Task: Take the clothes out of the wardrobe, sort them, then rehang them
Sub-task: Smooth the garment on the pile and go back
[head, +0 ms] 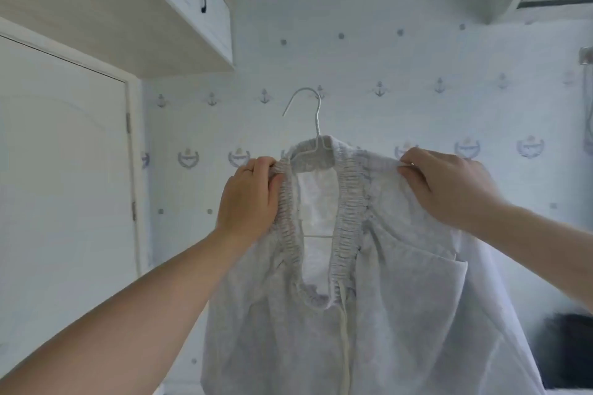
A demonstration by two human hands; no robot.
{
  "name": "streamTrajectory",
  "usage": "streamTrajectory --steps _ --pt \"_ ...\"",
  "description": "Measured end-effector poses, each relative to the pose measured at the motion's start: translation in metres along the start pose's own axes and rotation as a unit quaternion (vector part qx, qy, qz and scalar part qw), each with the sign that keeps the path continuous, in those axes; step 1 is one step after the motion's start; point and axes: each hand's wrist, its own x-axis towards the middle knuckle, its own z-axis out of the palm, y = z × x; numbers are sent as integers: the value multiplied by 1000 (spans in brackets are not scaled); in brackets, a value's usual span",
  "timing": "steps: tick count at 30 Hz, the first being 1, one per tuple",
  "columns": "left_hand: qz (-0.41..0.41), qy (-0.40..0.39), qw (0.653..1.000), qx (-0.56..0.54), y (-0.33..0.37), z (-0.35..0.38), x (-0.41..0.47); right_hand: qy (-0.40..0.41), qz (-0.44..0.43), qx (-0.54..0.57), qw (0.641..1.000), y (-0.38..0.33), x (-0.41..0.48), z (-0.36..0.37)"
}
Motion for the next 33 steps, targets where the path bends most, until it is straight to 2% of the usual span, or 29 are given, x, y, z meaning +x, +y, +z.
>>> streamTrajectory --steps 4,9,13,17,24,28,33 --pt "29 -52 995 -82 67 92 -22 -62 64 -48 995 73 -80 -5" --pt "77 -125 972 -181 156 192 -65 -140 167 -95 971 142 -185 -23" --pt "105 -184 943 -255 223 265 -107 -185 248 -144 940 179 -263 -40" --pt "139 -259 896 -333 289 328 -151 -218 335 -182 898 199 -340 -57" --pt "217 -415 774 -425 382 405 -245 -271 513 -223 783 182 -476 -73" --pt "259 -486 697 -460 416 435 -300 -300 616 -226 692 152 -538 -70" --pt "301 -543 624 -475 455 454 -349 -292 711 -234 596 119 -583 -64"
